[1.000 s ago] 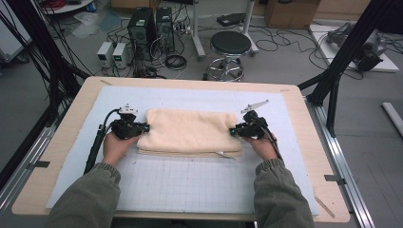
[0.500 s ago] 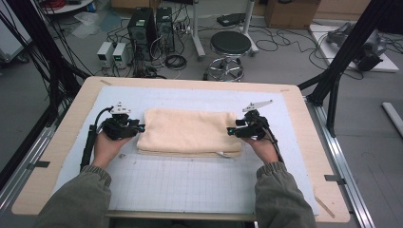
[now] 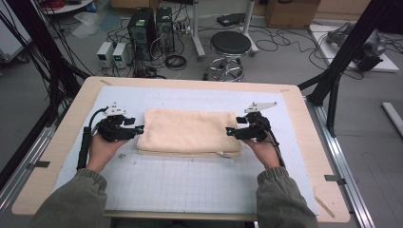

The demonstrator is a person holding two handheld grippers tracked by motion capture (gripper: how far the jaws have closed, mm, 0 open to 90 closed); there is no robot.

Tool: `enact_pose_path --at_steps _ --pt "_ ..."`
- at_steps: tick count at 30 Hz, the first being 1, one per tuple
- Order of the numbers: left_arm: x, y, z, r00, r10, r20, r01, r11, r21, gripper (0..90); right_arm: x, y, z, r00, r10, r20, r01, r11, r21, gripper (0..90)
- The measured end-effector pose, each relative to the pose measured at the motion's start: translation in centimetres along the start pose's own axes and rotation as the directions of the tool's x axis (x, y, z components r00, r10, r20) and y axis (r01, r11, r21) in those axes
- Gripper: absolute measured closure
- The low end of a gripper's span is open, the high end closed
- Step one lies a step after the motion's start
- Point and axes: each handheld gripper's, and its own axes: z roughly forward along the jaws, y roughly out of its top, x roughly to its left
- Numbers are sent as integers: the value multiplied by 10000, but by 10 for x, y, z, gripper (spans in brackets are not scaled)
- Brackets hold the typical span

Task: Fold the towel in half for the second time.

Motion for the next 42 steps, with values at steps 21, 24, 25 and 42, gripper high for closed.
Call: enact_pose_path --at_steps 21,24,25,42 --pt "-16 -5 -22 9987 462 215 -456 9986 -261 286 26 2 -14 9976 -688 -76 687 9976 -132 165" --pt "-20 -4 -26 9981 567 247 -559 9979 -336 274 29 2 -17 9971 -755 -102 754 9971 -108 152" --pt "-21 -4 -27 9979 606 226 -599 9977 -311 263 30 2 -19 9968 -787 -99 786 9968 -158 151" --pt "-27 -20 -44 9975 647 296 -627 9958 -663 239 40 -3 -35 9928 -1146 -344 1138 9932 -235 127"
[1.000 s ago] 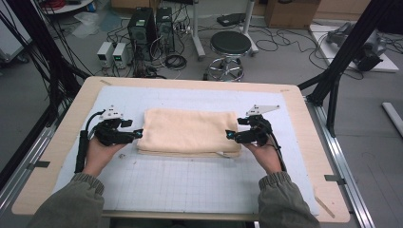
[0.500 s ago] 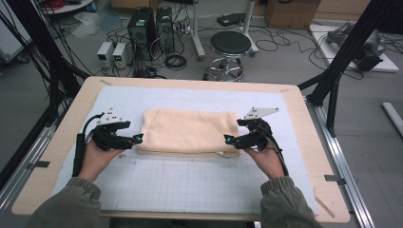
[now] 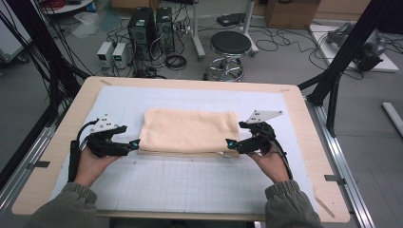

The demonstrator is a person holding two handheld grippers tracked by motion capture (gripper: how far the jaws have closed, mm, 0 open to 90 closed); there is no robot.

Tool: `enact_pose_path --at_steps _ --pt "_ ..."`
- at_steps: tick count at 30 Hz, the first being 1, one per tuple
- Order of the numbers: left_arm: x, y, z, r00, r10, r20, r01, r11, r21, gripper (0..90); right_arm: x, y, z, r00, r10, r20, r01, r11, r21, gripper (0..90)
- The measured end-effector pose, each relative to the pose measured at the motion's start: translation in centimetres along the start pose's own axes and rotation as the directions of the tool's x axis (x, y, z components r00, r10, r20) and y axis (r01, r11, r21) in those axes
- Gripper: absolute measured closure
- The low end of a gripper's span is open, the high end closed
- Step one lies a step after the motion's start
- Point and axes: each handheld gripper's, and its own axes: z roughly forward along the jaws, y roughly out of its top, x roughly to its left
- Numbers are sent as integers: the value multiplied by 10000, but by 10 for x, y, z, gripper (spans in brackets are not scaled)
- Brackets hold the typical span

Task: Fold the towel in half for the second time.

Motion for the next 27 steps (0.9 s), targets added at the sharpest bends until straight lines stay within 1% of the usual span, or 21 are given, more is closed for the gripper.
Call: enact_pose_path --at_steps 3,5,8,11,13,17,18,21,25,27 --pt "-1 -3 -1 10000 -59 23 59 10000 -16 237 1 -6 -1 9999 32 -115 -31 10000 66 127" --pt "-2 -6 -2 10000 -87 27 87 10000 -13 235 2 -10 -4 9999 47 -145 -47 10000 7 127" --pt "-3 -11 -3 9999 -120 56 120 9999 34 232 3 -15 -9 9995 125 -303 -127 9999 -47 127" --pt "-6 -15 -4 9998 -169 96 169 9999 23 230 5 -19 -17 9992 49 -397 -55 9999 -131 127" --pt "-8 -18 -5 9998 -140 120 140 9999 31 229 6 -22 -21 9983 103 -565 -116 9997 -224 127" --pt "-12 -21 -8 9998 -94 147 94 10000 32 227 9 -30 -29 9970 57 -778 -70 9998 -167 127" --pt "-13 -21 -9 9998 -34 187 32 10000 63 226 9 -32 -29 9971 3 -759 -16 9999 -166 127" --pt "-15 -23 -12 9998 -2 189 1 10000 25 224 8 -38 -31 9968 101 -792 -109 9999 -99 127" --pt "-18 -26 -16 9997 -76 230 77 10000 -51 217 10 -44 -35 9959 173 -887 -181 9998 -83 126" --pt "-19 -28 -18 9996 -93 250 95 9999 -66 213 11 -48 -37 9953 129 -960 -135 9999 -55 126"
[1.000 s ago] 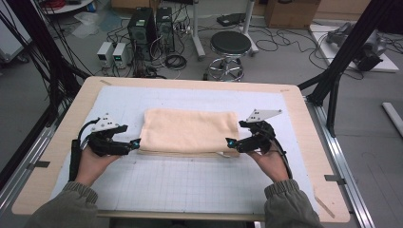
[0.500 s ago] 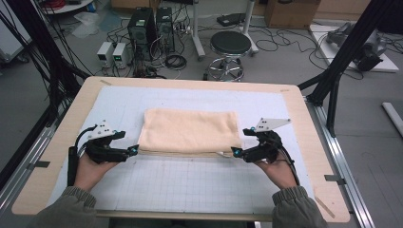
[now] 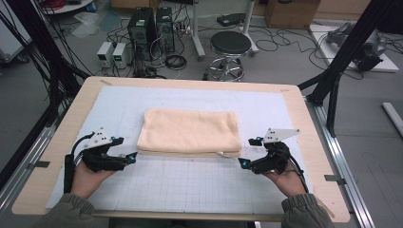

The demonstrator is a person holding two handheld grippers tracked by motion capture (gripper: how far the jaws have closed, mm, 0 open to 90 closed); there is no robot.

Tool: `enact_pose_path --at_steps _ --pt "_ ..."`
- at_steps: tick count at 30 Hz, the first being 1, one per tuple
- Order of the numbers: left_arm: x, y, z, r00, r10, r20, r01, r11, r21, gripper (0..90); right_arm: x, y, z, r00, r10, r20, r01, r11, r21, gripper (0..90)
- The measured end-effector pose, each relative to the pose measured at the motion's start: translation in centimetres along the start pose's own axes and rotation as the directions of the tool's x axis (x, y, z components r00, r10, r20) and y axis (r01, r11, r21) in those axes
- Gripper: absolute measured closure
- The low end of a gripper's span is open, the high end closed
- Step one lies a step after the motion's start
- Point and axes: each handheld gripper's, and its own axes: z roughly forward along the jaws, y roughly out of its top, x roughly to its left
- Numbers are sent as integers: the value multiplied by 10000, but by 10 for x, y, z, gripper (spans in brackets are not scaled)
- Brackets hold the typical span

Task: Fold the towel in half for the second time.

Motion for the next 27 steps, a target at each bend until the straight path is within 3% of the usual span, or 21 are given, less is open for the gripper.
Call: enact_pose_path --at_steps 27 --pt "-15 -25 -35 9998 18 -198 -17 10000 52 200 17 -42 -16 9962 315 808 -320 9995 55 124"
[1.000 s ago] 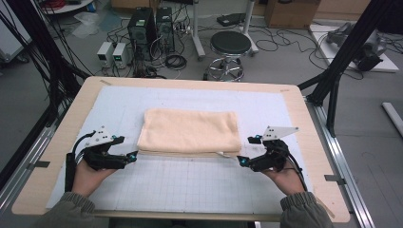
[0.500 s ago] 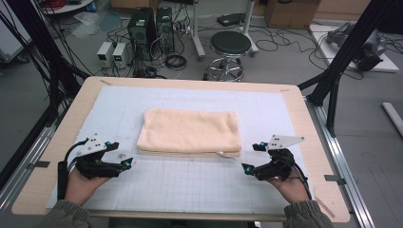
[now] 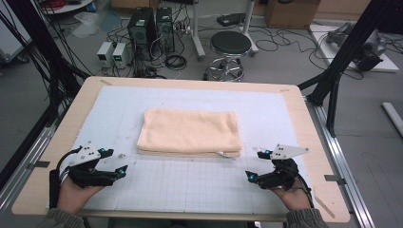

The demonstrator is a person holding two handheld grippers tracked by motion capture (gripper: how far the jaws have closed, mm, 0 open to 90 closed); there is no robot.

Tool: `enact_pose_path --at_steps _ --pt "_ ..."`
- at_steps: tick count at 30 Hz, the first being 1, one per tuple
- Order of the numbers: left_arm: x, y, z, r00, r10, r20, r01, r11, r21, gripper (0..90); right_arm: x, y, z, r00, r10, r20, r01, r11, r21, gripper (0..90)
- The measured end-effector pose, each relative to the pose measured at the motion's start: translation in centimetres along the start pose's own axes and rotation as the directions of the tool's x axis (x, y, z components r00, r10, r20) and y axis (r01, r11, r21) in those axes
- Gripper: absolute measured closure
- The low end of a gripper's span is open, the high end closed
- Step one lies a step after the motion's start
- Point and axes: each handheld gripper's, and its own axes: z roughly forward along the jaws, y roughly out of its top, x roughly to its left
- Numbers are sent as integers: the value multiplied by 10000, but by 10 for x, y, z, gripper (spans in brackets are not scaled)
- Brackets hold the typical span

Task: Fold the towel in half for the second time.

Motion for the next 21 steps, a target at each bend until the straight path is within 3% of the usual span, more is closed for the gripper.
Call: enact_pose_path --at_steps 9,18,21 --pt "-6 -7 -8 10000 28 53 -28 10000 -58 196 1 -9 -5 9996 181 213 -178 9997 -135 124" --pt "-10 -9 -5 9999 122 116 -122 9999 22 193 0 -14 -5 9989 327 334 -319 9992 -245 124" --pt "-10 -11 -6 10000 -8 98 8 10000 -4 191 -1 -15 -4 9985 399 378 -391 9990 -222 124"
